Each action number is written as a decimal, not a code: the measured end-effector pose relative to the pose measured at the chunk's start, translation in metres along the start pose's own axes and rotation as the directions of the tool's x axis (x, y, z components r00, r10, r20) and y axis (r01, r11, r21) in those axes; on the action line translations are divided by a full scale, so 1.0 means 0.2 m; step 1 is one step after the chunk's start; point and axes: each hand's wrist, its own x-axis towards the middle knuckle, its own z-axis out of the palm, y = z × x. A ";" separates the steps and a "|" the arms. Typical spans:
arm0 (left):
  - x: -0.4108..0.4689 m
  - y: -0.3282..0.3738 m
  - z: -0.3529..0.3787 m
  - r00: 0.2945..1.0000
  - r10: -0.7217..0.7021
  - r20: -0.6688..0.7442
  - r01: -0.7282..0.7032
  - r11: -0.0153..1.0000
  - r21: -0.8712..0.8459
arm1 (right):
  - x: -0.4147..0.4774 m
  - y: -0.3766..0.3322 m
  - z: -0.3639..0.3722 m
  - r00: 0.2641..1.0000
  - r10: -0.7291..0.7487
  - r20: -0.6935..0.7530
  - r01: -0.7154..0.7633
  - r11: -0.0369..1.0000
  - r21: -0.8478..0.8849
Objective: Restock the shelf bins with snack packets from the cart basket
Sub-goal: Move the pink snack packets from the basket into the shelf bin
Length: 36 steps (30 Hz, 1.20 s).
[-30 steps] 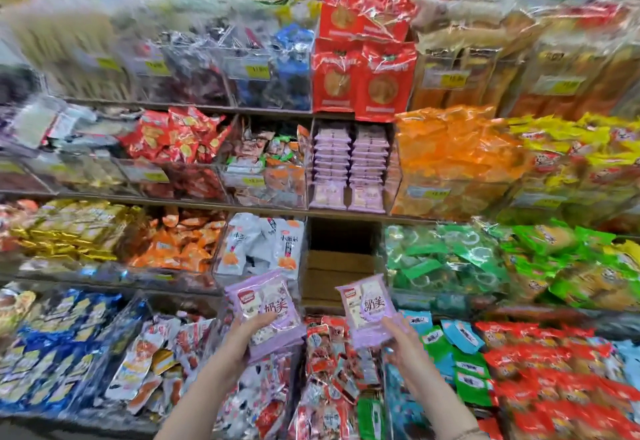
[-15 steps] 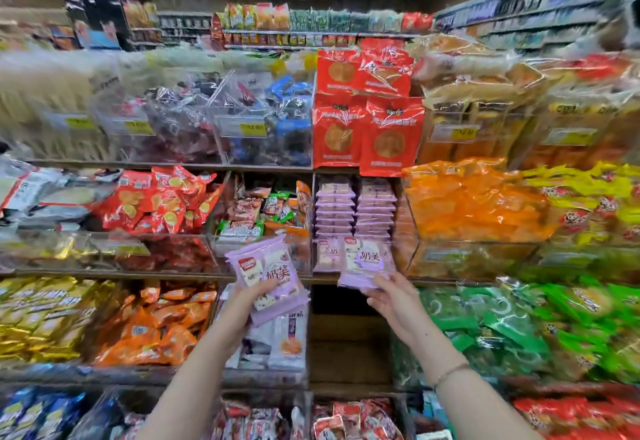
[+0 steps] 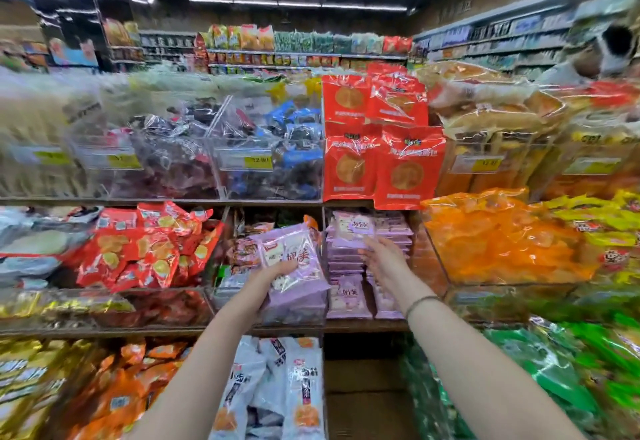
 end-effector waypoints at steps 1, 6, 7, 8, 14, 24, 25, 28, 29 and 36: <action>0.01 0.01 0.00 1.000 -0.013 0.003 0.013 1.000 0.005 | 0.04 -0.01 0.03 1.000 -0.006 0.017 0.006 1.000 0.001; 0.05 0.02 -0.01 0.999 -0.035 0.009 0.034 0.998 0.043 | 0.22 -0.02 0.12 0.998 0.002 -0.066 -0.004 1.000 -0.023; 0.04 0.02 -0.01 0.999 -0.043 0.007 0.043 0.998 0.045 | 0.24 -0.02 0.13 0.996 0.002 -0.091 -0.007 0.999 -0.050; 0.04 0.02 -0.01 0.999 -0.052 0.000 0.052 0.998 0.045 | 0.25 -0.03 0.15 0.993 0.012 -0.115 -0.019 0.998 -0.058; 0.02 0.04 0.01 0.998 -0.054 0.024 0.055 0.998 -0.012 | 0.22 -0.03 0.16 1.000 0.022 -0.018 -0.020 0.991 0.135; -0.02 0.07 0.04 0.997 -0.073 -0.002 0.073 0.997 0.022 | -0.36 0.08 0.20 0.934 0.015 0.358 0.223 0.758 -0.613; -0.02 0.07 0.04 0.997 -0.080 -0.020 0.081 0.996 0.024 | -0.37 0.08 0.21 0.931 -0.011 0.366 0.256 0.734 -0.629; -0.02 0.07 0.05 0.993 -0.072 -0.091 0.076 0.996 0.046 | -0.38 0.07 0.22 0.940 0.006 0.340 0.210 0.777 -0.593; -0.03 0.07 0.05 0.992 -0.061 -0.109 0.069 0.995 0.066 | -0.38 0.07 0.21 0.942 0.007 0.337 0.203 0.788 -0.582; 0.00 0.04 0.09 0.967 -0.030 -0.254 0.068 0.988 0.141 | -0.36 0.08 0.14 0.954 0.045 0.298 0.051 0.950 -0.308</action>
